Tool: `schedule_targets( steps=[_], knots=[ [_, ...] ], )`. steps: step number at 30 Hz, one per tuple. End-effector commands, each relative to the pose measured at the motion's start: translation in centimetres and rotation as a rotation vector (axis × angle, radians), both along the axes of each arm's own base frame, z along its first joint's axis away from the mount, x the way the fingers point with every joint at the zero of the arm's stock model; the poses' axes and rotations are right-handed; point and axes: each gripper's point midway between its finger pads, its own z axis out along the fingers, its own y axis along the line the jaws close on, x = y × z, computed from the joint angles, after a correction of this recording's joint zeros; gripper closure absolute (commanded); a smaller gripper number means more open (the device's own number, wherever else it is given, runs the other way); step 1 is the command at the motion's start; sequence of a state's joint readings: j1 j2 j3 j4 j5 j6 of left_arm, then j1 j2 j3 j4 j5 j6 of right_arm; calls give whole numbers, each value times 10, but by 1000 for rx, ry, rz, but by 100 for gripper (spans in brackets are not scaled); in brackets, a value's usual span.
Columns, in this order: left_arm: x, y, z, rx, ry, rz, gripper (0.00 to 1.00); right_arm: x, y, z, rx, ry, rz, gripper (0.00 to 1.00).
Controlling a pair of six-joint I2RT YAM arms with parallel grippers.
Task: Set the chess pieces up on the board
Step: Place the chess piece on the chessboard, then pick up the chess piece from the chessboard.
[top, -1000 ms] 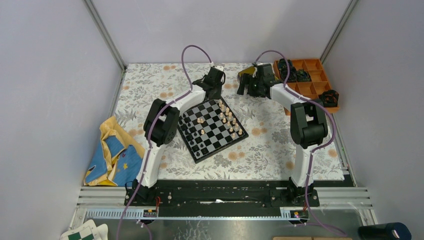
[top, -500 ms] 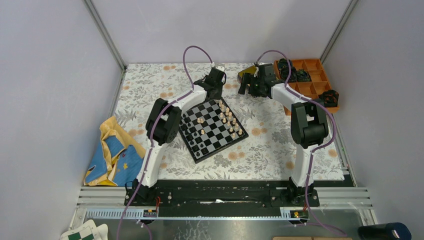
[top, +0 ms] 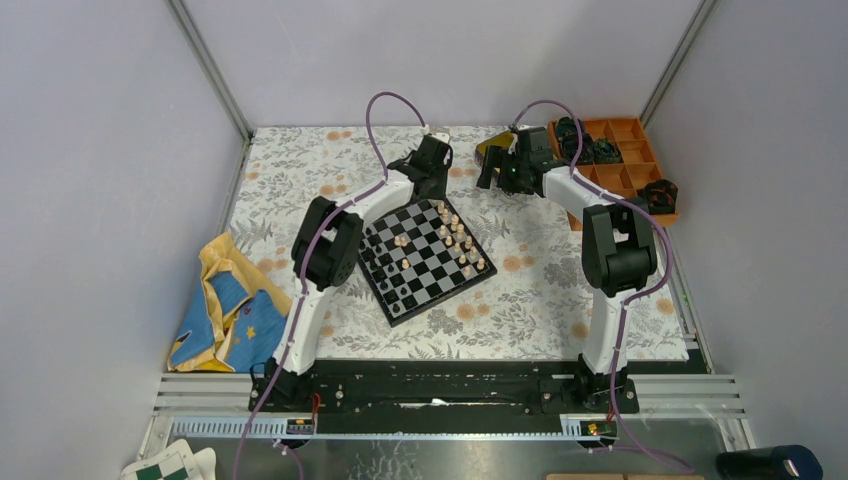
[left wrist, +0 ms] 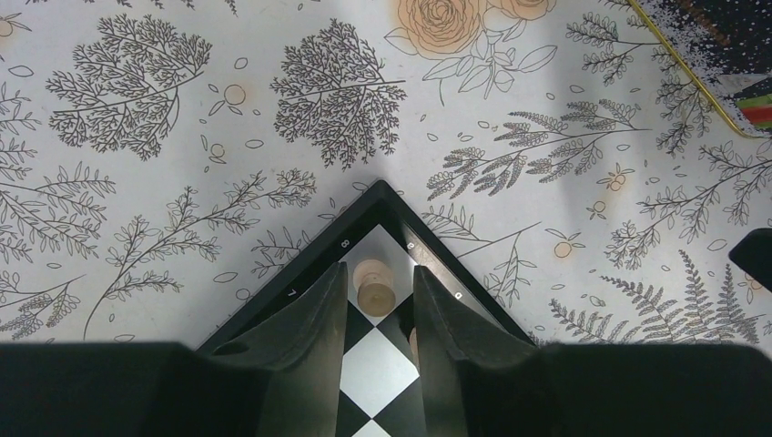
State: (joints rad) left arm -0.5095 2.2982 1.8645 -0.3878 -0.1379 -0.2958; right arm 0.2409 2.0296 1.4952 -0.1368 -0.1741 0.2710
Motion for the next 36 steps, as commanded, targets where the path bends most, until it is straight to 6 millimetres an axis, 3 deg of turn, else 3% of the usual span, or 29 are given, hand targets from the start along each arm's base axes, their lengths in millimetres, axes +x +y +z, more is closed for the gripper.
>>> schedule_targets(
  steps=[1,9,14,19,26,30,36],
  knots=[
    [13,-4,27,-28,-70,13,60,16,2,27,32,-77,-9,0],
    [15,12,88,-36,-175,88,50,17,1,34,36,-95,-10,0],
    [-5,32,121,-63,-189,140,50,14,-1,38,34,-105,-13,0],
    [-52,56,112,-59,-119,174,50,9,-3,39,32,-108,-14,0],
    [-117,81,76,-59,8,198,50,4,-3,39,41,-114,-13,0],
    [-134,89,61,-33,53,202,51,0,-2,34,50,-104,-13,0],
    [-144,94,44,-19,94,212,52,-6,-2,29,58,-94,-11,0]
  ],
)
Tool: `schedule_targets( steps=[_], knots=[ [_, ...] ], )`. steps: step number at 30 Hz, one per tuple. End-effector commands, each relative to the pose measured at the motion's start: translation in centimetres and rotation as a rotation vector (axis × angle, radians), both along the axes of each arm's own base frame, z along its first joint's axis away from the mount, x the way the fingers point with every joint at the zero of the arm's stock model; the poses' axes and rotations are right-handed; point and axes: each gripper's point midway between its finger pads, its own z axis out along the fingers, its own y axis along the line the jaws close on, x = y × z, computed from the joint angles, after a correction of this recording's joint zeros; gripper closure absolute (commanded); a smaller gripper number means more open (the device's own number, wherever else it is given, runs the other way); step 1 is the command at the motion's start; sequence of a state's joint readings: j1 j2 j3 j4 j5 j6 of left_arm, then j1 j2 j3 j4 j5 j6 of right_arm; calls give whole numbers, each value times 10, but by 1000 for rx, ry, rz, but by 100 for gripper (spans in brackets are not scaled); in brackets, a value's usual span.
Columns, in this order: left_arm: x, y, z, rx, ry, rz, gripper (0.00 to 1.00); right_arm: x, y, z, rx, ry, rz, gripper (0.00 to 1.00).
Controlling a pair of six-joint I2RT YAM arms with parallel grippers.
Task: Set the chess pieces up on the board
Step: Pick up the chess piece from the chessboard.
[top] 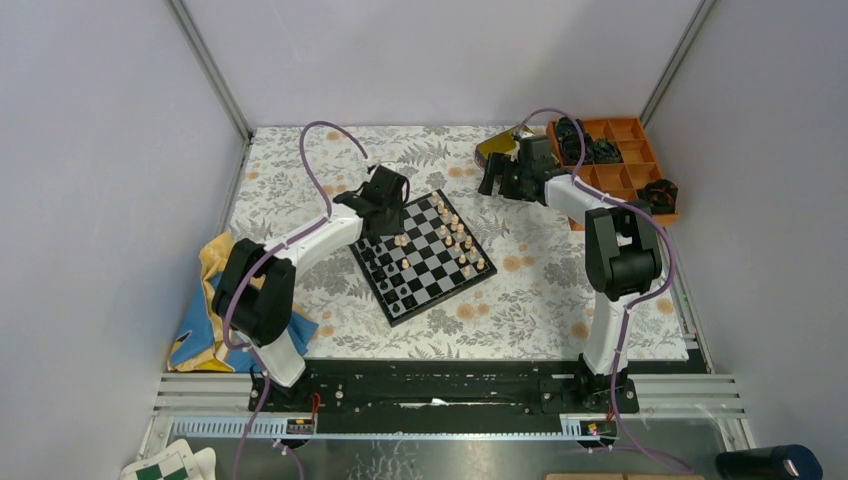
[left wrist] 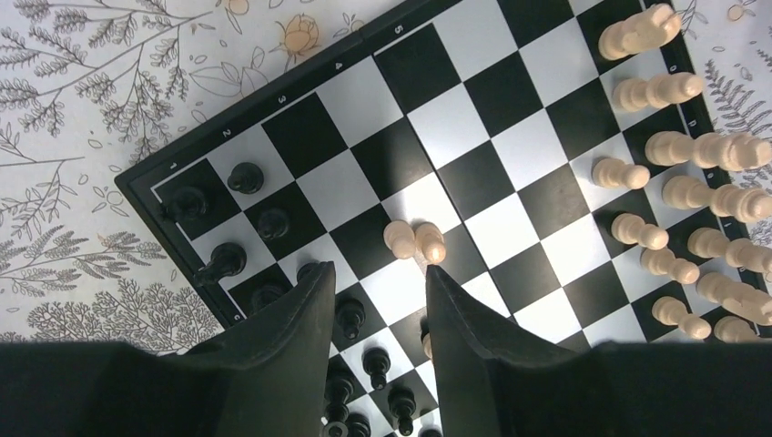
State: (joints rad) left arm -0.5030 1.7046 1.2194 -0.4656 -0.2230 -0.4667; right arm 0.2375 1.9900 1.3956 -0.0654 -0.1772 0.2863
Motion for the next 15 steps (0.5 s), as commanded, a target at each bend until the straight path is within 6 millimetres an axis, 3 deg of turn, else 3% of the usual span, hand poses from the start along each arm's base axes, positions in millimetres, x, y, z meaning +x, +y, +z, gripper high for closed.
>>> schedule_targets(
  steps=[1,15],
  knots=[
    [-3,2,4,-27,-9,25,52,5,1,37,41,-90,-1,0],
    [-5,-1,-19,-18,31,20,56,-1,0,35,41,-88,-1,0]
  ],
)
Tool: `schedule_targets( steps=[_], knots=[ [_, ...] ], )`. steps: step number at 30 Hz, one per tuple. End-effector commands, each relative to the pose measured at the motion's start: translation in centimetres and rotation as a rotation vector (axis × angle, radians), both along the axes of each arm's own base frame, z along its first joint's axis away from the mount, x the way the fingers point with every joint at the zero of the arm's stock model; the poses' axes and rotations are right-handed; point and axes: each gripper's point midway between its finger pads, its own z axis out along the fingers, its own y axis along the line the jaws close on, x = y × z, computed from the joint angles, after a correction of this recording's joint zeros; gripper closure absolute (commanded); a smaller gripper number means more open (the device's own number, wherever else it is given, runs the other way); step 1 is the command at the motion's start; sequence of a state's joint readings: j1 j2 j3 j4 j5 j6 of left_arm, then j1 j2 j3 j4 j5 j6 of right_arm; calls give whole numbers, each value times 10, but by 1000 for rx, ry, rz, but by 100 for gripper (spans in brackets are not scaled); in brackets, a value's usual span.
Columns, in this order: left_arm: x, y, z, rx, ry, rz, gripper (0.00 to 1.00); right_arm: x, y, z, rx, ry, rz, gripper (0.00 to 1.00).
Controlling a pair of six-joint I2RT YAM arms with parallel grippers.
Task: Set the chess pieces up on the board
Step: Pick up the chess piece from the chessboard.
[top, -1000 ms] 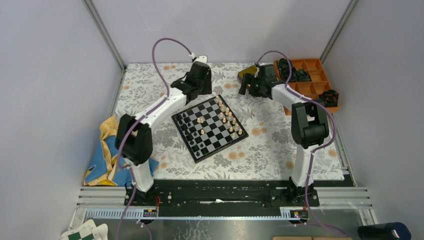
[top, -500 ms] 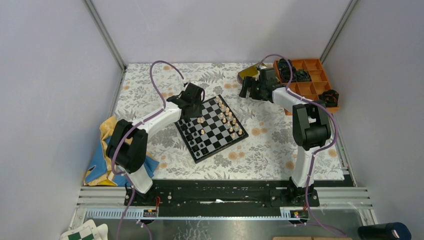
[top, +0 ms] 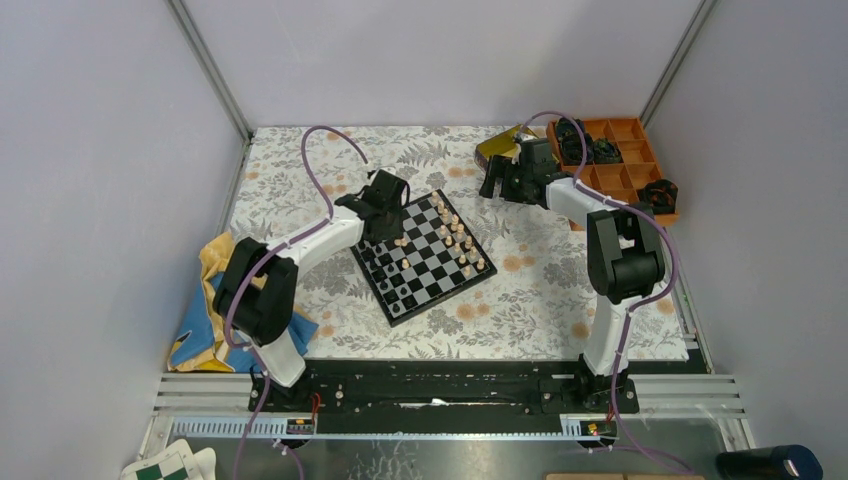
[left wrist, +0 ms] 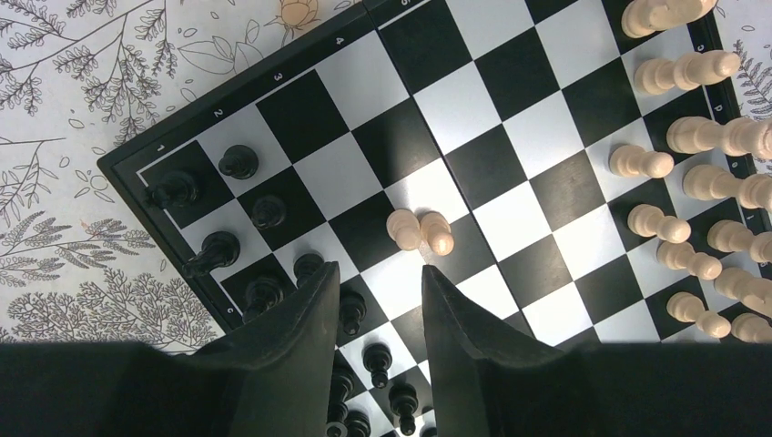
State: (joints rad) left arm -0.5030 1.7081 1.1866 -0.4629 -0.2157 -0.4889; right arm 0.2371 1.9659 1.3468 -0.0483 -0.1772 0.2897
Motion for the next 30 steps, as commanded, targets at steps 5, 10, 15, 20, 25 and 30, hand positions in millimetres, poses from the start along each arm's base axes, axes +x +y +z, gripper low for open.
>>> schedule_targets(
  steps=[5,10,15,20,25,30],
  knots=[
    [4,-4,-16,-7,16,-4,56,7,1,37,37,-93,-2,0],
    [5,-6,-24,-2,30,-11,57,7,0,36,33,-88,-4,0],
    [7,-7,-28,6,34,-21,57,8,0,35,27,-86,-6,0],
    [11,-10,-32,11,38,-32,58,9,-2,35,19,-84,-9,0],
    [16,-12,-31,13,31,-42,59,11,-2,33,15,-80,-9,0],
    [22,-15,-25,12,13,-50,59,14,0,32,15,-79,-8,0]
  ],
)
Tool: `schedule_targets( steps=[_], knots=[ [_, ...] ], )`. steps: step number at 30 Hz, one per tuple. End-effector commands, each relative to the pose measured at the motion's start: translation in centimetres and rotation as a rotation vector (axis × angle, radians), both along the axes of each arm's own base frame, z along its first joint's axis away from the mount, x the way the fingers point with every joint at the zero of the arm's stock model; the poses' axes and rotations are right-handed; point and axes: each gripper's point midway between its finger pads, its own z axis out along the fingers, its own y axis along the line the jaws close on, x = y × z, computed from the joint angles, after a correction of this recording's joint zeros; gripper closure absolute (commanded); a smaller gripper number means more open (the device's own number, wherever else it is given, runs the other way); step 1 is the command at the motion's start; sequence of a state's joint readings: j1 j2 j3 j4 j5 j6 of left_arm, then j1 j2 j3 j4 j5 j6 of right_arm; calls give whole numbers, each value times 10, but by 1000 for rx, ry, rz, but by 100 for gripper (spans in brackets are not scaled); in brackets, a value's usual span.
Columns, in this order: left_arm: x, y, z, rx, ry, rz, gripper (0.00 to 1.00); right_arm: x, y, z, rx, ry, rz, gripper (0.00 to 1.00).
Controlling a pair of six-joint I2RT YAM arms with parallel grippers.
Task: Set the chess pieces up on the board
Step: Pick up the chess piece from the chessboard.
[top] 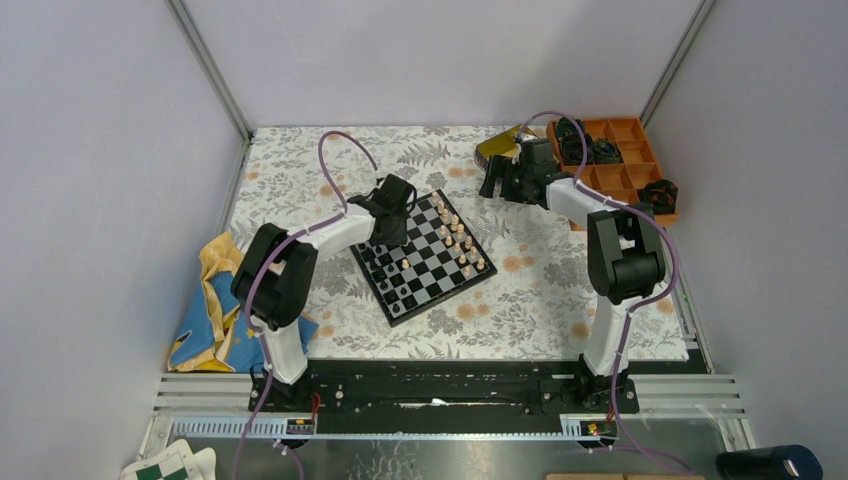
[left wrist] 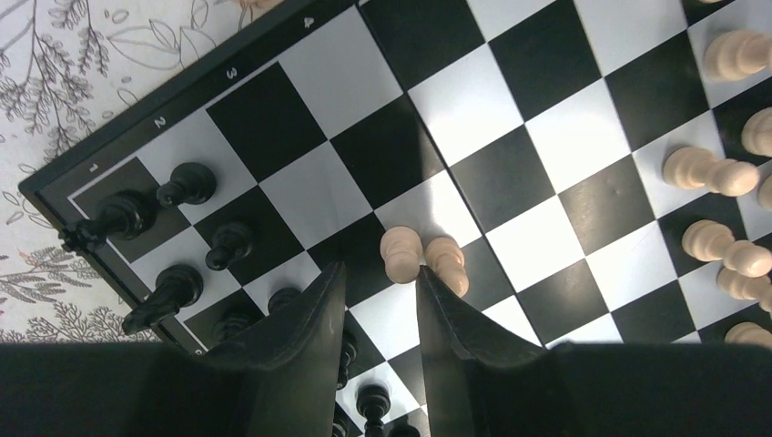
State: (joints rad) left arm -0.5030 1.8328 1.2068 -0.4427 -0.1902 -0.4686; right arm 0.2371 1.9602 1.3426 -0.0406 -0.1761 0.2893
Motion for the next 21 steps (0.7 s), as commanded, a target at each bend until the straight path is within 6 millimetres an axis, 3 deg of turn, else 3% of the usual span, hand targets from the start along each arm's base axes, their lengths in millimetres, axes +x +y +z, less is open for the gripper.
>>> schedule_targets(
  steps=[1,13,17,21],
  knots=[
    [23,-10,17,-22,-75,-21,59,14,0,29,12,-69,-7,0],
    [30,-13,15,-8,-70,-34,61,21,1,27,7,-64,-2,0],
    [28,-12,14,-7,-68,-40,65,23,1,27,6,-64,-3,0],
    [28,-12,16,-8,-73,-39,76,24,1,28,6,-64,-4,0]
  ],
)
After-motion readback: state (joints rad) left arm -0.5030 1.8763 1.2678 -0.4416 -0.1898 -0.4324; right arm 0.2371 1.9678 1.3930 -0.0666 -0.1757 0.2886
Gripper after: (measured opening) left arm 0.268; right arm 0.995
